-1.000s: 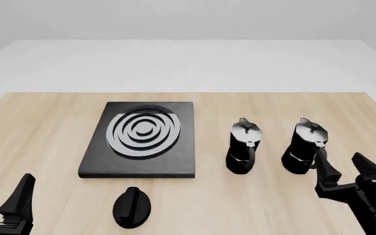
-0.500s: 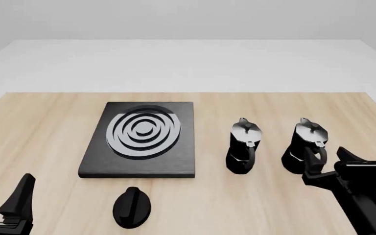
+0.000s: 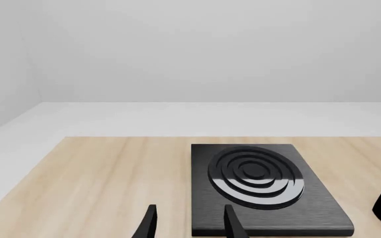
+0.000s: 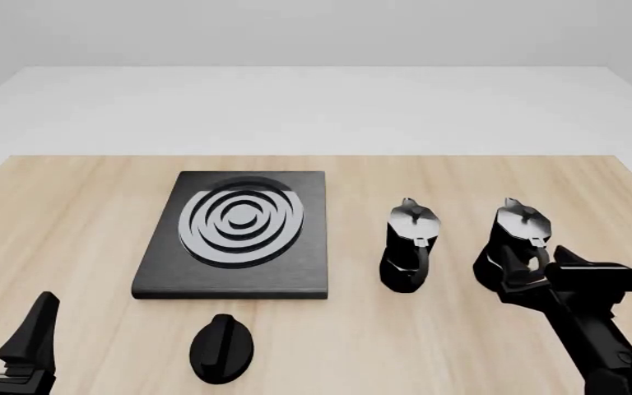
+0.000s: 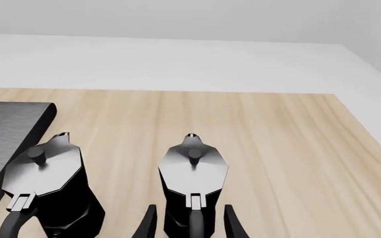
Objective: Put the right moka pot on the stove.
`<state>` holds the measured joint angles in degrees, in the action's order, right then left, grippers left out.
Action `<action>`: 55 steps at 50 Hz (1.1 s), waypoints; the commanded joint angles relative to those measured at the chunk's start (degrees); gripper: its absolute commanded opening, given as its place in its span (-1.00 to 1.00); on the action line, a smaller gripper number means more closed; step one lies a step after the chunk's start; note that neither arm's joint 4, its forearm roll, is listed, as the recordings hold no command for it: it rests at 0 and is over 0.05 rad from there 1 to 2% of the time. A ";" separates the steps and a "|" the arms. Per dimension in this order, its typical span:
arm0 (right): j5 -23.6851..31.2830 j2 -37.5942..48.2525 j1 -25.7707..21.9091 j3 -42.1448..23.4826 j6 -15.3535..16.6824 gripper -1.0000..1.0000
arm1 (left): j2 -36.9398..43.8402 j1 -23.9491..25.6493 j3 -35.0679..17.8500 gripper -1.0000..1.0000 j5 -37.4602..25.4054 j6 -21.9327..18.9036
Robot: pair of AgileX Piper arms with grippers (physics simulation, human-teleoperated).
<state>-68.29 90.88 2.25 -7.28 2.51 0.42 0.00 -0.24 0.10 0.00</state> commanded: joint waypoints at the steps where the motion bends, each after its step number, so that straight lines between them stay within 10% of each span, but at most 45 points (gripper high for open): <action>1: -1.50 4.16 0.52 -1.22 0.21 1.00 | 0.00 0.00 0.00 1.00 0.00 0.00; 9: -1.41 4.59 1.08 -1.54 0.42 1.00 | 0.00 0.00 0.00 1.00 0.00 0.00; 10: -1.46 4.35 1.24 -1.45 0.33 -1.00 | 0.00 0.00 0.00 1.00 0.00 0.00; 30: -1.19 -0.22 -0.16 0.05 0.11 -1.00 | 0.00 0.00 0.00 1.00 0.00 0.00; 38: 20.44 -28.20 -2.30 -1.32 -0.05 -1.00 | 0.00 0.00 0.00 1.00 0.00 0.00; 55: 38.68 -47.03 -3.72 -5.72 -0.65 -1.00 | 0.00 0.00 0.00 1.00 0.00 0.00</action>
<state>-40.21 56.34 -0.39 -9.53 2.61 0.42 0.00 -0.24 0.10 0.00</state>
